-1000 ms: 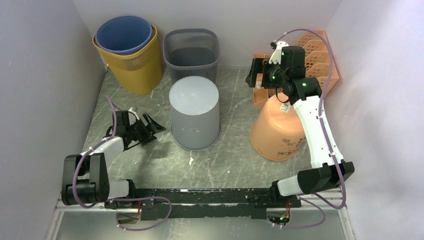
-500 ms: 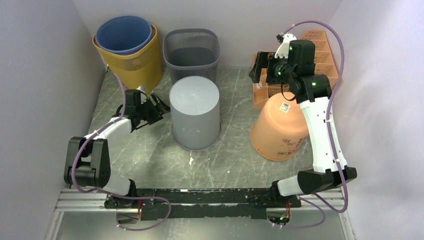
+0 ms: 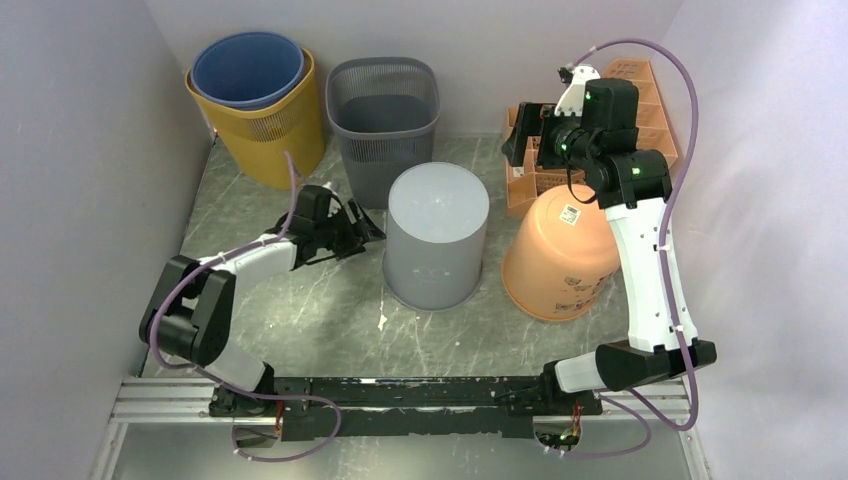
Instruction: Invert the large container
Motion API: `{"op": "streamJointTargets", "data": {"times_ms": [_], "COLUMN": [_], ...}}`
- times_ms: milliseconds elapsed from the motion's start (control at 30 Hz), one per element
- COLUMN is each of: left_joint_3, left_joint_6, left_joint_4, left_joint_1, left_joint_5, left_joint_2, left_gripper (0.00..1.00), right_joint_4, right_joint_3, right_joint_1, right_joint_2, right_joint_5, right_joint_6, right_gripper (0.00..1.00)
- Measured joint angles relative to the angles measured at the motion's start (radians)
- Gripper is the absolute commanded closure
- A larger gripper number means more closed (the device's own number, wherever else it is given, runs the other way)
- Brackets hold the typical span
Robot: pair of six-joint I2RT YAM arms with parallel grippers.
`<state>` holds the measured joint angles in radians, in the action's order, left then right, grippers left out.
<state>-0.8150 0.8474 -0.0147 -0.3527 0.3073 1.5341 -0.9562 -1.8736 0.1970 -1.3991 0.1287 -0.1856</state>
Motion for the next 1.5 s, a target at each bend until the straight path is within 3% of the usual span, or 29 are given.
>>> {"op": "streamJointTargets", "data": {"times_ms": [200, 833, 1100, 1367, 1500], "left_joint_3": [-0.041, -0.456, -0.457, -0.43, -0.393], "left_joint_6": [0.044, 0.085, 0.045, -0.005, 0.012], "left_joint_4": [-0.039, -0.096, -0.042, 0.117, 0.156], "left_joint_1": [-0.105, -0.31, -0.31, -0.305, -0.304], "left_joint_5": [-0.014, -0.027, -0.037, -0.093, -0.13], "left_joint_2": [0.097, 0.472, 0.465, 0.272, 0.082], "left_gripper": [0.19, 0.16, 0.0, 0.0, 0.29], "right_joint_4": [-0.006, -0.023, -0.022, -0.019, -0.011], "right_joint_3": [-0.012, -0.09, -0.09, -0.089, -0.073], "right_joint_1": [0.0, 0.0, 0.0, 0.0, 0.0], "right_joint_2": [-0.001, -0.028, -0.037, -0.038, -0.038], "right_joint_5": [0.0, -0.013, -0.009, 0.005, 0.016], "right_joint_6": [0.003, 0.029, 0.029, 0.028, 0.026], "right_gripper": [0.0, 0.0, 0.0, 0.0, 0.0]}}
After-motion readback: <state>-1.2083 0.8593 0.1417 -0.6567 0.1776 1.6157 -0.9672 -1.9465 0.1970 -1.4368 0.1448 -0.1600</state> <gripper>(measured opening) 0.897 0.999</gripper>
